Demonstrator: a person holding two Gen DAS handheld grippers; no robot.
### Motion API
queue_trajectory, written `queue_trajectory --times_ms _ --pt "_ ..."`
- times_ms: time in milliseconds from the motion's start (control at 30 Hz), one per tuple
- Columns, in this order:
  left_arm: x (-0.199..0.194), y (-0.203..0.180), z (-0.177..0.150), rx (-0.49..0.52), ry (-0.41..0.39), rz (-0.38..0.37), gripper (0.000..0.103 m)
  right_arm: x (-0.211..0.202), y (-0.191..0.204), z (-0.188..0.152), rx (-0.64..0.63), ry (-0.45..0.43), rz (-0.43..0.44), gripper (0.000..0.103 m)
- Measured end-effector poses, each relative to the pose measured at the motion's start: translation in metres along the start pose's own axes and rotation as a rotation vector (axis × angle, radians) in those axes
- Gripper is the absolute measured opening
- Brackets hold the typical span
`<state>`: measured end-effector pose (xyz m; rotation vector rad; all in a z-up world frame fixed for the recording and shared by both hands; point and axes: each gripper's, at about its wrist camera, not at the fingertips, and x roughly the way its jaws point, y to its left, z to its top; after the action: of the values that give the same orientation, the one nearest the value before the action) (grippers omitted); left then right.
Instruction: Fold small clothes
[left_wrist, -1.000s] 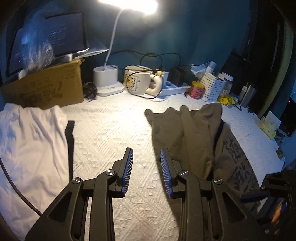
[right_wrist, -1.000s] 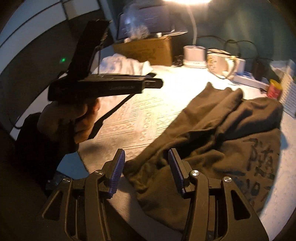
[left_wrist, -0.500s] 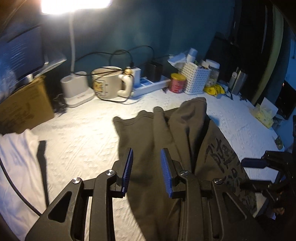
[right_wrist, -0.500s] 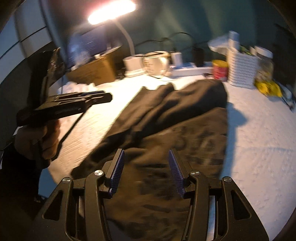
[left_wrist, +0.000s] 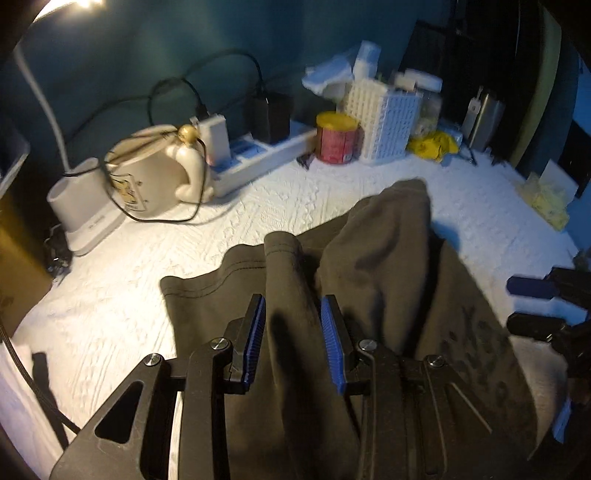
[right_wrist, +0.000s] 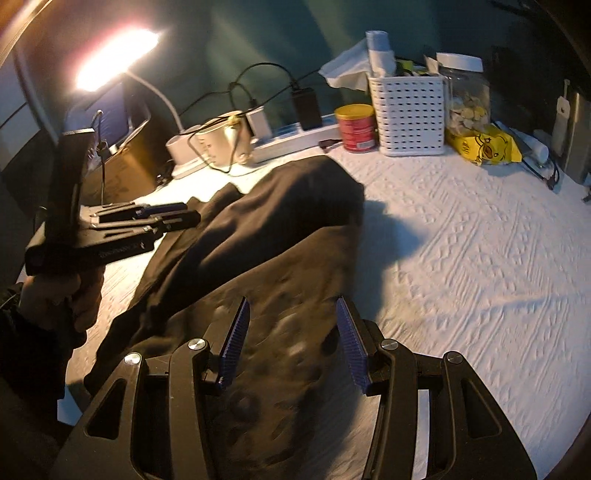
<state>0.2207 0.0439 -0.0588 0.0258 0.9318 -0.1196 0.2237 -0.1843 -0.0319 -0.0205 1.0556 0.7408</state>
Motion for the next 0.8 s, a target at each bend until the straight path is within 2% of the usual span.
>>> queue_trajectory --times_ms 67,133,167,200,333,467,567,633,700,800 --pt "0.014 0.000 0.000 0.025 0.040 0.002 0.031 0.006 -0.007 0.004 0.014 0.007 -0.007 0.052" --pt "0.021 -0.001 -0.003 0.063 0.046 0.015 0.030 0.012 -0.013 0.008 0.024 0.015 -0.012 0.052" --pt "0.018 -0.001 -0.005 0.086 0.009 0.023 0.014 0.015 -0.015 0.011 0.027 0.020 -0.016 0.052" --pt "0.013 0.002 -0.007 0.091 -0.028 0.040 0.005 0.019 -0.017 0.013 0.029 0.024 -0.020 0.052" --pt "-0.011 0.026 -0.010 0.041 -0.112 0.093 0.004 0.029 -0.020 0.022 0.031 0.024 -0.040 0.052" --pt "-0.012 0.056 -0.017 -0.022 -0.104 0.125 0.003 0.041 -0.022 0.031 0.034 0.029 -0.054 0.052" --pt "0.000 0.076 -0.022 -0.104 -0.040 0.083 0.006 0.050 -0.020 0.036 0.029 0.037 -0.063 0.052" --pt "-0.001 0.083 -0.025 -0.157 -0.033 0.073 0.006 0.053 -0.018 0.038 0.023 0.037 -0.069 0.052" --pt "-0.009 0.088 -0.025 -0.198 -0.047 0.055 0.007 0.056 -0.019 0.039 0.021 0.040 -0.080 0.052" --pt "-0.027 0.090 -0.022 -0.214 -0.105 0.080 0.007 0.057 -0.024 0.039 0.040 0.036 -0.081 0.052"
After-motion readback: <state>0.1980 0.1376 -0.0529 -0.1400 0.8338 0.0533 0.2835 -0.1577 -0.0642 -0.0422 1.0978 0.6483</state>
